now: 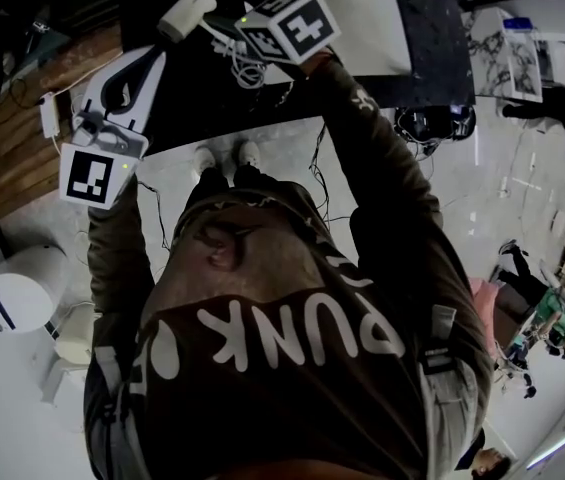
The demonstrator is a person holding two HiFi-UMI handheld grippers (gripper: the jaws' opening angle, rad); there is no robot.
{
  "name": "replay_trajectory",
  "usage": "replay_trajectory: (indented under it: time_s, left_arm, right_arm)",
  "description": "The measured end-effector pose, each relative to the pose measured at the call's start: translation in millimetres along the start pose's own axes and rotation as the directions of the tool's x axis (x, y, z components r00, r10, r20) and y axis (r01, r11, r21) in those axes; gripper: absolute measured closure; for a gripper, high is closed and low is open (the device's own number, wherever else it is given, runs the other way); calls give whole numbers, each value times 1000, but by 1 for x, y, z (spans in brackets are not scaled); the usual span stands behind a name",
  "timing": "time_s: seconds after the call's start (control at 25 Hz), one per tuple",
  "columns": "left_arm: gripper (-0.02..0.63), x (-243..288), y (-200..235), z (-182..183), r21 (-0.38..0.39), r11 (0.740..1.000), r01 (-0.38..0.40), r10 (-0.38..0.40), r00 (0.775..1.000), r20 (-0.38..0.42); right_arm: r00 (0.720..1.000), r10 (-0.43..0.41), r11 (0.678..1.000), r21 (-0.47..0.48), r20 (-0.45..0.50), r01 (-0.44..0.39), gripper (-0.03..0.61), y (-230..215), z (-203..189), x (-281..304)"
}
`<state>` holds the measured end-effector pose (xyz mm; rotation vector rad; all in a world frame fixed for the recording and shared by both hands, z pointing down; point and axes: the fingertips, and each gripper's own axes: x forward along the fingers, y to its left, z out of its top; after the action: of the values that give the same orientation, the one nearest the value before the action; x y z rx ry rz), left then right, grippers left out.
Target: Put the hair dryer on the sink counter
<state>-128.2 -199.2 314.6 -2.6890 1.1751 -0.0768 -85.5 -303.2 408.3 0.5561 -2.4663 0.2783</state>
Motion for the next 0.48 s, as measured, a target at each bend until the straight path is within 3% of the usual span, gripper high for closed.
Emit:
replay_trajectory:
  time_s: [0.08, 0.2, 0.36, 0.48]
  left_arm:
    - [607, 0, 1, 2, -1, 1000, -1, 1, 1000, 4]
    - [607, 0, 2, 6, 5, 1000, 1, -1, 1000, 6]
    - [607, 3, 3, 10, 15, 1000, 4, -4, 1000, 5]
    - [607, 4, 3, 13, 23, 1000, 6, -6, 1000, 3]
  right_arm:
    - [988, 4, 998, -57, 153, 5, 372, 18, 23, -25]
    - [944, 17, 988, -151, 329, 35, 401, 45, 43, -53]
    - [856, 42, 967, -238, 516, 95, 454, 69, 59, -81]
    - [798, 46, 962, -241, 601, 126, 516, 77, 64, -96]
